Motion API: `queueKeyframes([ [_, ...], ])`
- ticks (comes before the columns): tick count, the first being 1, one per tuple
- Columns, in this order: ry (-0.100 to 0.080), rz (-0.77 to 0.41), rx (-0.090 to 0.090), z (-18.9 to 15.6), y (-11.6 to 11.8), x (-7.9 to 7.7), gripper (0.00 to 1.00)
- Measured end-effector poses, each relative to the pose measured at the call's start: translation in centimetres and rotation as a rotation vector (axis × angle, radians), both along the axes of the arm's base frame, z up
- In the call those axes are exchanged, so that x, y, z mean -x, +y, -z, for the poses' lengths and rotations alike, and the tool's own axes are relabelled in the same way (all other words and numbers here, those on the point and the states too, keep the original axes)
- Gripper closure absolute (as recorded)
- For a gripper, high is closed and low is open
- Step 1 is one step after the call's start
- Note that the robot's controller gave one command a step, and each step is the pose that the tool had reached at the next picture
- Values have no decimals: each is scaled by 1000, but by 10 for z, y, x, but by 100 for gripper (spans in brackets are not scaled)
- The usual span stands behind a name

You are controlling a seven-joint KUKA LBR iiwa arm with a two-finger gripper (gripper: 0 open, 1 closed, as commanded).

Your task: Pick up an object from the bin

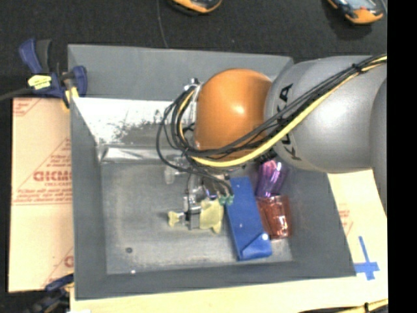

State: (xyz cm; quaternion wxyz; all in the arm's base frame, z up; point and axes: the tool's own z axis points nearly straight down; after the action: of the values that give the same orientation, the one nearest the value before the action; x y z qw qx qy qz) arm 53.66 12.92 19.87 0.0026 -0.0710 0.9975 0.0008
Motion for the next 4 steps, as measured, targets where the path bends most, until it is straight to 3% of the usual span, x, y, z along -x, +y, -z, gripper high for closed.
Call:
queueKeyframes([
  [1,1,7,-2,15,-74,-22,0],
  [2,2,340,-1,22,-98,-46,0],
  [3,1,400,-1,55,-132,-41,0],
  [4,-2,108,1,81,-130,-26,0],
])
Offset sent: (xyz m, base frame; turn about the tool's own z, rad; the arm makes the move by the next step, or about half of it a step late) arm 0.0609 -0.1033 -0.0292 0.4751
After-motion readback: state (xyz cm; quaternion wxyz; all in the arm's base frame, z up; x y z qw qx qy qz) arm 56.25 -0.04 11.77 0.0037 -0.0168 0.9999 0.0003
